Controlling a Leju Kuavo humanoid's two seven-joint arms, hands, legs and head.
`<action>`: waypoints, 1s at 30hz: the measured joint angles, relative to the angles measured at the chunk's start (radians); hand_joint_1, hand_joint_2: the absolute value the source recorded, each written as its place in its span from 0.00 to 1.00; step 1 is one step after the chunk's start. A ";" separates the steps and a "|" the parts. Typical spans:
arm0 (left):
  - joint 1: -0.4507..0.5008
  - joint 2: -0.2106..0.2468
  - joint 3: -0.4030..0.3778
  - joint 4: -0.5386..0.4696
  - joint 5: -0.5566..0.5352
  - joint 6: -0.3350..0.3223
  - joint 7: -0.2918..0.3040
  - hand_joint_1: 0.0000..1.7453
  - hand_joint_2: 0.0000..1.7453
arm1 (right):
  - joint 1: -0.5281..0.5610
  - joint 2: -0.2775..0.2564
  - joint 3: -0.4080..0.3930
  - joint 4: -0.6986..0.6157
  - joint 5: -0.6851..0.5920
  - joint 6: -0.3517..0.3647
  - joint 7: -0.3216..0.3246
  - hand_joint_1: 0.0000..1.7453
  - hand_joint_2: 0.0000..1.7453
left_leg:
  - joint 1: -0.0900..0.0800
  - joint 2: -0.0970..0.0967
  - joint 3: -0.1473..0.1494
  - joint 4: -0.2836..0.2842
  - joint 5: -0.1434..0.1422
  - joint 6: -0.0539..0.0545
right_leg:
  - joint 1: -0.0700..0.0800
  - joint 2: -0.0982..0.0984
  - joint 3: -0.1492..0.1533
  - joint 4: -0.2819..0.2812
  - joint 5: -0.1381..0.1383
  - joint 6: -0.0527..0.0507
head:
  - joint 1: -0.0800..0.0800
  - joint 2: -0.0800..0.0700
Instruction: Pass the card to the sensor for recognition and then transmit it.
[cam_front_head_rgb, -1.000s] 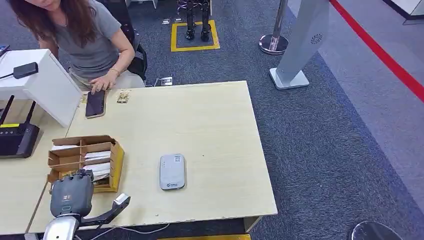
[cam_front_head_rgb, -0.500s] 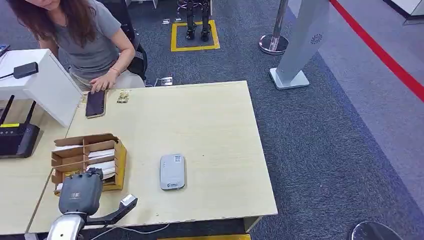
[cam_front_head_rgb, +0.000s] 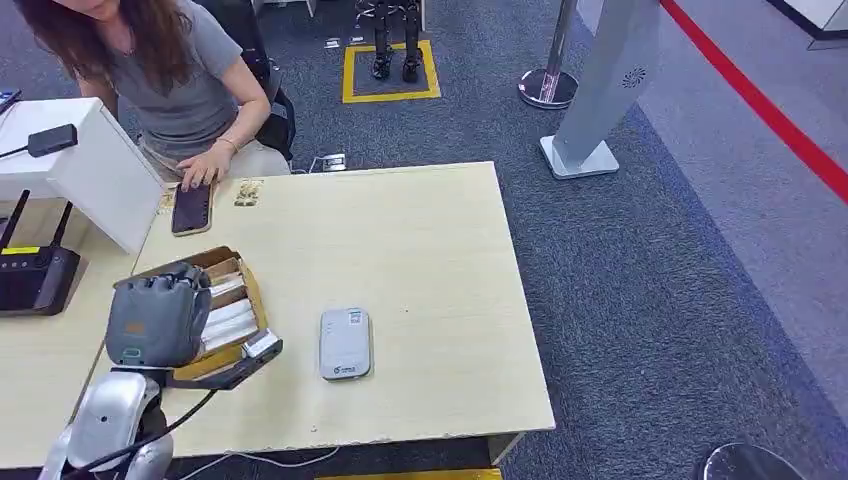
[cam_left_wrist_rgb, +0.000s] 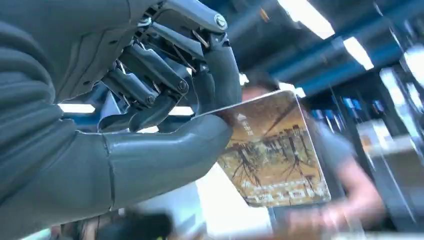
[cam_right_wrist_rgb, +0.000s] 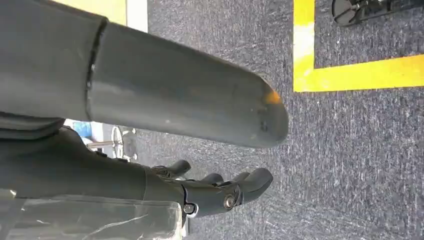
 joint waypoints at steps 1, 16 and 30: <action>-0.036 0.000 -0.001 -0.018 -0.015 -0.016 0.010 1.00 1.00 | 0.000 0.000 0.000 0.000 0.000 0.003 -0.005 0.00 0.00 | 0.000 0.000 0.000 0.000 0.000 0.000 | 0.000 0.000 0.000 0.000 0.000 0.000 | 0.000 0.000; -0.406 0.056 -0.033 0.038 -0.050 -0.106 0.172 1.00 1.00 | -0.017 0.001 0.011 0.003 0.040 0.021 -0.040 0.00 0.00 | 0.000 0.000 0.000 0.000 0.001 -0.001 | 0.000 0.000 -0.001 0.000 0.001 0.000 | 0.000 0.000; -0.527 0.243 -0.137 0.510 -0.050 0.197 0.177 1.00 1.00 | -0.025 0.001 0.064 0.014 0.078 0.017 0.013 0.00 0.00 | -0.001 0.004 0.001 0.000 0.001 -0.001 | 0.000 0.005 -0.001 0.002 0.001 -0.001 | -0.001 0.000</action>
